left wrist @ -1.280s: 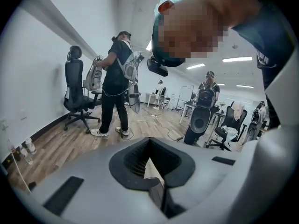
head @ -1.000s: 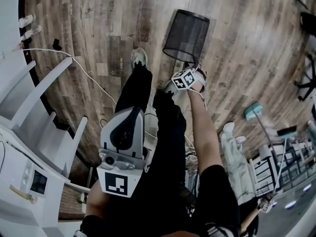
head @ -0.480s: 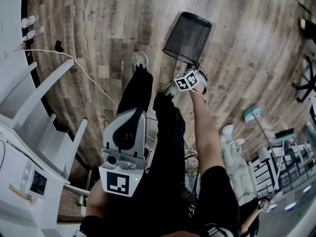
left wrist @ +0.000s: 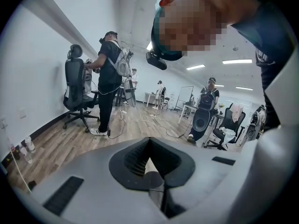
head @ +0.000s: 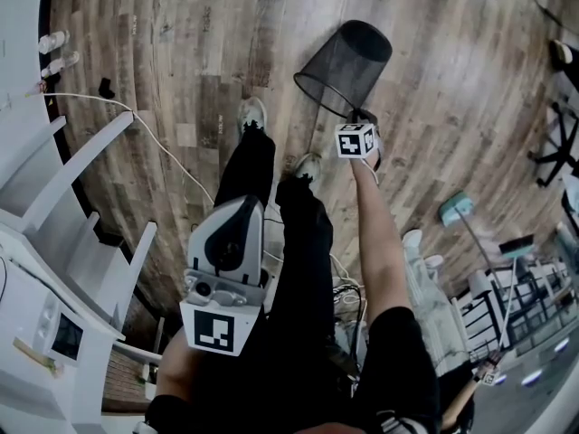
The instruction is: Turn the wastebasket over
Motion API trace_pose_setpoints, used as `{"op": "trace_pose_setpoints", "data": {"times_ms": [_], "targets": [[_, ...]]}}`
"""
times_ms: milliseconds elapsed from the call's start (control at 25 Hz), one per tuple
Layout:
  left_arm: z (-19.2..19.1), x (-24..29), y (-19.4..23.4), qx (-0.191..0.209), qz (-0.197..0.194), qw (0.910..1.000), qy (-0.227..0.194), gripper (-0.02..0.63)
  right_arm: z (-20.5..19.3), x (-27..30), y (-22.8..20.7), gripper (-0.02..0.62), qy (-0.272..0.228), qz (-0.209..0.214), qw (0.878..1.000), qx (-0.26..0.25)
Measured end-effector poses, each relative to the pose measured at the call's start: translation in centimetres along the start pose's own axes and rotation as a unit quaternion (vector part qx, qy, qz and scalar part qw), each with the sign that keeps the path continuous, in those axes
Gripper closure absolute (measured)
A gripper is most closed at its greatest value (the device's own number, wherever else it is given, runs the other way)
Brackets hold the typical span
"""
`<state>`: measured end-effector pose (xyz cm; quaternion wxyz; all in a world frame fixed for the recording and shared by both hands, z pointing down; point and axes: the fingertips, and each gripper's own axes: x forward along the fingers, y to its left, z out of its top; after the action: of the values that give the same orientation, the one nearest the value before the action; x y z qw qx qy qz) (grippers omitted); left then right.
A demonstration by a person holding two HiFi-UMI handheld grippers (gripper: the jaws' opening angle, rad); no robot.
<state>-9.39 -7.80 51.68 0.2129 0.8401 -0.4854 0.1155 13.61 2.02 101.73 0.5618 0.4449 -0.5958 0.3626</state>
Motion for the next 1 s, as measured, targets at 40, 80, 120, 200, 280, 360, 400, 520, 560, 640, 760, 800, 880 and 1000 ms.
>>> {"op": "trace_pose_setpoints", "data": {"times_ms": [40, 80, 120, 200, 280, 360, 400, 520, 560, 640, 760, 800, 880, 1000], "targets": [[-0.1, -0.1, -0.1, 0.0, 0.0, 1.0, 0.002, 0.572, 0.4, -0.2, -0.4, 0.535, -0.004, 0.006, 1.0, 0.02], [-0.1, -0.1, -0.1, 0.0, 0.0, 1.0, 0.003, 0.572, 0.8, -0.5, -0.7, 0.537, -0.01, 0.012, 0.999, 0.041], [-0.1, -0.2, -0.2, 0.001, 0.0, 1.0, 0.003, 0.572, 1.3, -0.8, -1.1, 0.537, -0.015, 0.018, 0.998, 0.061], [-0.1, -0.2, -0.3, 0.002, 0.0, 1.0, 0.003, 0.572, 2.4, -1.2, -2.2, 0.538, -0.028, 0.025, 0.995, 0.094], [-0.1, -0.2, -0.4, 0.001, -0.001, 1.0, 0.002, 0.572, 3.1, -1.6, -3.4, 0.54, -0.036, 0.03, 0.991, 0.127], [0.0, 0.0, -0.6, 0.001, -0.003, 1.0, -0.001, 0.572, 3.4, -2.3, -4.6, 0.54, -0.034, 0.034, 0.986, 0.161], [0.0, 0.1, -0.7, 0.001, -0.005, 1.0, -0.002, 0.572, 3.6, -2.6, -5.0, 0.541, -0.032, 0.038, 0.983, 0.177], [-0.5, 0.7, -1.0, 0.001, -0.013, 0.9999, 0.006, 0.571, 4.4, -3.4, -5.9, 0.541, -0.038, 0.055, 0.975, 0.21], [-0.8, 0.9, -1.0, -0.001, -0.015, 0.9998, 0.012, 0.571, 4.6, -3.6, -6.1, 0.542, -0.039, 0.059, 0.974, 0.216], [-1.3, 1.3, -1.1, -0.006, -0.019, 0.9995, 0.023, 0.571, 4.9, -4.1, -6.4, 0.543, -0.038, 0.066, 0.972, 0.223], [-2.0, 1.7, -1.3, -0.005, -0.025, 0.9987, 0.044, 0.571, 4.9, -4.8, -6.3, 0.545, -0.03, 0.079, 0.969, 0.233], [-2.4, 1.8, -1.4, -0.006, -0.027, 0.9982, 0.052, 0.571, 4.8, -5.0, -6.2, 0.545, -0.027, 0.083, 0.967, 0.238], [-3.4, 2.1, -1.5, -0.017, -0.034, 0.9965, 0.074, 0.569, 4.6, -5.6, -5.9, 0.546, -0.021, 0.093, 0.965, 0.245], [-5.4, 2.8, -1.6, -0.041, -0.048, 0.9918, 0.111, 0.53, 4.3, -6.6, -5.3, 0.548, -0.014, 0.107, 0.962, 0.251]]}}
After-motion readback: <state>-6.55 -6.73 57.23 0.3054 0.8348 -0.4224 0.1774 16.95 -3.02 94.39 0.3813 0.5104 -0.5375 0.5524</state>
